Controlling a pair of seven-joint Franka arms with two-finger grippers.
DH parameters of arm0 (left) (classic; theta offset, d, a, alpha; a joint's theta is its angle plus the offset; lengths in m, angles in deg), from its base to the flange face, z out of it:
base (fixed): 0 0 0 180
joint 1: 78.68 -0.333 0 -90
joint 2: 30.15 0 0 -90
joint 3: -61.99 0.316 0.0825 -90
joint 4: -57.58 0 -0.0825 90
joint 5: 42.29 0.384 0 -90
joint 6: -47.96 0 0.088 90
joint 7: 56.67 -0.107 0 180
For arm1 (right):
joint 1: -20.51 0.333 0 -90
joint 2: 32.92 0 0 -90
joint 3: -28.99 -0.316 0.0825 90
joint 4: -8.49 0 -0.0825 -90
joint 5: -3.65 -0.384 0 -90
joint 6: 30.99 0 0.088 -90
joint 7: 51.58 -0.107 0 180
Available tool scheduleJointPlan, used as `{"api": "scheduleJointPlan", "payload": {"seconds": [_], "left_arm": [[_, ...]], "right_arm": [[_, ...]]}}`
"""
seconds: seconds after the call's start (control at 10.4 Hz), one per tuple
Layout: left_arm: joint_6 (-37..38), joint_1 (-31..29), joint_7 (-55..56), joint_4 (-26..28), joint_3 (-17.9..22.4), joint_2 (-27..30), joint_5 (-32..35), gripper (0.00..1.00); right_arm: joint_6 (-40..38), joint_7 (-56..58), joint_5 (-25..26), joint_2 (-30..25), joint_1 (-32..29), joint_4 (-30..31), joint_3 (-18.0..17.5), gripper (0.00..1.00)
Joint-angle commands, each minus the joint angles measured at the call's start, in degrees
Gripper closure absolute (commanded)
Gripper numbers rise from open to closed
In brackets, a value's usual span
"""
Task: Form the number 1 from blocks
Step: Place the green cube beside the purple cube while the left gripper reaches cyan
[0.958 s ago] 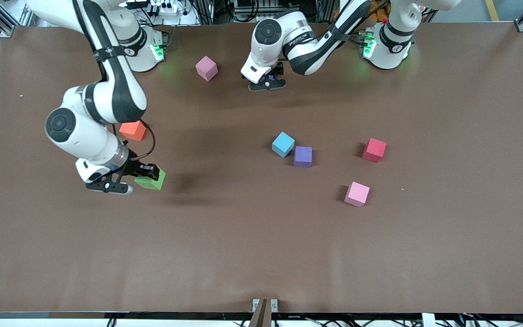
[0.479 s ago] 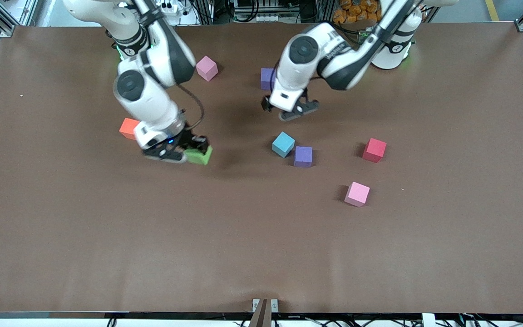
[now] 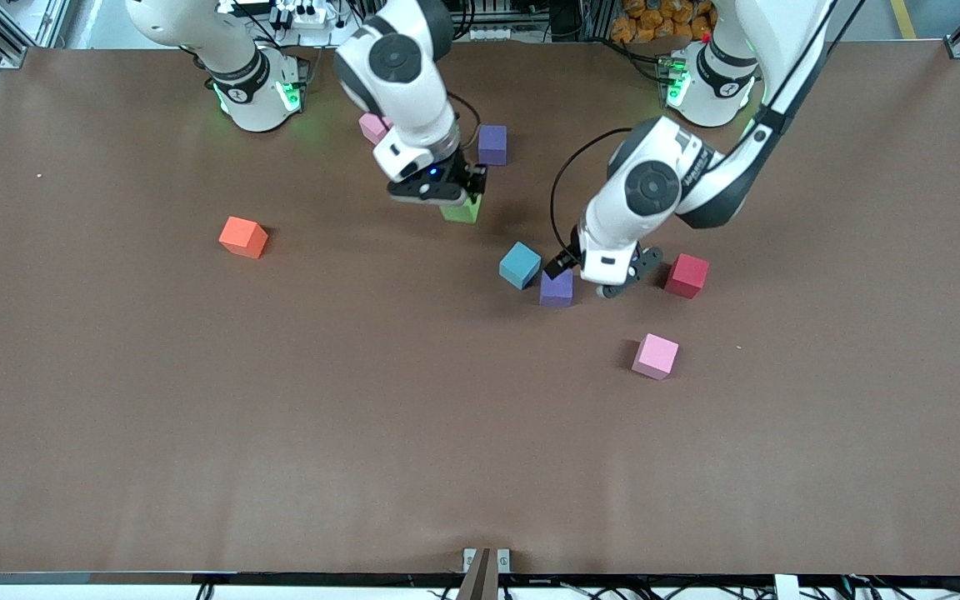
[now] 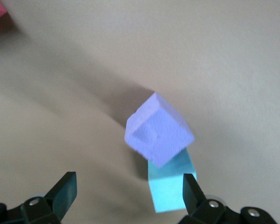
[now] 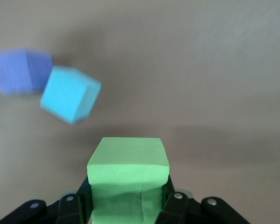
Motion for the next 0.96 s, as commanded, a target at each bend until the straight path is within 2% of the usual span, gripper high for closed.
{"api": "scheduleJointPlan", "payload": {"seconds": [0.0,0.19,0.38,0.77,0.86], "left_arm": [[1.7,1.3,2.8,-4.2,1.0,-4.2,-3.8,0.00],[1.6,2.2,3.8,-6.4,1.0,-8.6,-3.8,0.00],[1.2,5.2,6.5,-7.8,1.0,-11.0,-3.8,0.00],[0.8,6.0,7.6,-7.9,0.6,-11.1,-3.8,0.00],[-0.5,6.2,7.7,-7.9,0.5,-11.4,-3.9,0.00]], "right_arm": [[1.3,-1.7,1.2,2.9,4.4,-0.9,0.1,0.60],[1.4,-1.8,1.3,7.0,4.6,-4.2,-1.9,0.60],[1.9,-2.9,1.2,10.4,5.7,-5.7,-2.4,0.60],[2.8,-4.3,1.1,11.1,6.4,-4.7,-3.5,0.57],[2.8,-4.6,1.1,11.0,6.4,-4.2,-4.2,0.52]]}}
